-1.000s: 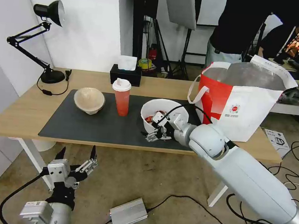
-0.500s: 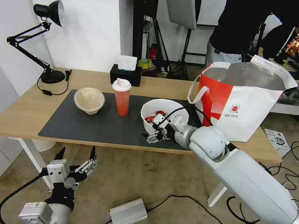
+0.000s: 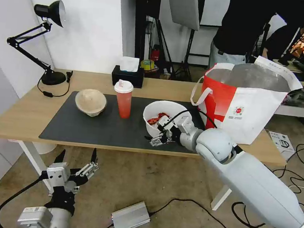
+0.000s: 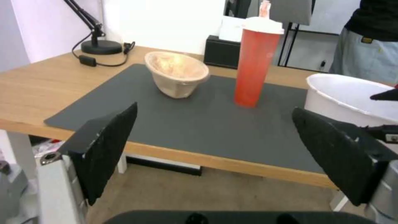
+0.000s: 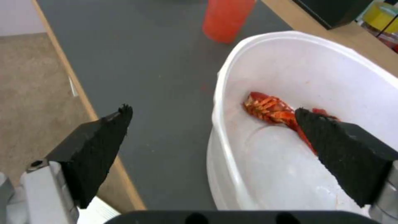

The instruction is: Pick up the trash from the table and place it into the takeout bag.

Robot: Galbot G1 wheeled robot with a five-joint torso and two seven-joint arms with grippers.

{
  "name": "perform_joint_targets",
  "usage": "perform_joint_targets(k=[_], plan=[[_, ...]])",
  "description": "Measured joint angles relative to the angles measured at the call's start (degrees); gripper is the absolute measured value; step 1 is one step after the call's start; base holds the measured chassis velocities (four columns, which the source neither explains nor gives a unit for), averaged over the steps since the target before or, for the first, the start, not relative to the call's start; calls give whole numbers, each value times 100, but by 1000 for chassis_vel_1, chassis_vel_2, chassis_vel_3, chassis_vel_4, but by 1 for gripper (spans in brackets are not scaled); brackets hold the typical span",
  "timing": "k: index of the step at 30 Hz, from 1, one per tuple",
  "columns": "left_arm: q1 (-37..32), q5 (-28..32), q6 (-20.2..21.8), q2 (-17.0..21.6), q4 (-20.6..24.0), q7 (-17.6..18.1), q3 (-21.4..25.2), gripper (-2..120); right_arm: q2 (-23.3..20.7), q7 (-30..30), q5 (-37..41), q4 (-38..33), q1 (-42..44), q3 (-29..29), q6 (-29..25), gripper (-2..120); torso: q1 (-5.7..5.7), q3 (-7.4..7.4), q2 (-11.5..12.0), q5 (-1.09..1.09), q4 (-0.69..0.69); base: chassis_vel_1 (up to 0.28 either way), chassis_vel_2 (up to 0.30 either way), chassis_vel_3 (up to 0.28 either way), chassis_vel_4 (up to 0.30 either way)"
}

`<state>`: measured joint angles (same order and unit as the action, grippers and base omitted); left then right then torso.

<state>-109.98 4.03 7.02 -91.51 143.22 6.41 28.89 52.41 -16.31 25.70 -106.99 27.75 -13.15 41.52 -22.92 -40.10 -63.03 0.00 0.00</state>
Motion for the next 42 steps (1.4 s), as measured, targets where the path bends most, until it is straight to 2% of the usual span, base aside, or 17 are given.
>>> perform_joint_targets(k=[32, 36, 38, 41, 42], plan=[[-82, -32, -14, -3, 4, 44, 8, 100, 7, -79, 79, 266, -82, -165, 3, 100, 0, 0, 0, 0, 0, 0, 0, 0, 0], [-101, -61, -19, -3, 4, 49, -5, 100, 34, -36, 181, 286, -22, -141, 3, 85, 0, 0, 0, 0, 0, 0, 0, 0, 0], [-104, -63, -20, -3, 4, 50, -5, 100, 37, -33, 192, 289, -11, -137, 3, 82, 0, 0, 0, 0, 0, 0, 0, 0, 0], [-118, -74, -23, -3, 4, 63, -5, 100, 67, -15, 230, 293, 49, -119, 3, 65, 0, 0, 0, 0, 0, 0, 0, 0, 0], [-118, -74, -23, -3, 4, 63, -5, 100, 67, -15, 230, 293, 49, -119, 3, 65, 0, 0, 0, 0, 0, 0, 0, 0, 0]])
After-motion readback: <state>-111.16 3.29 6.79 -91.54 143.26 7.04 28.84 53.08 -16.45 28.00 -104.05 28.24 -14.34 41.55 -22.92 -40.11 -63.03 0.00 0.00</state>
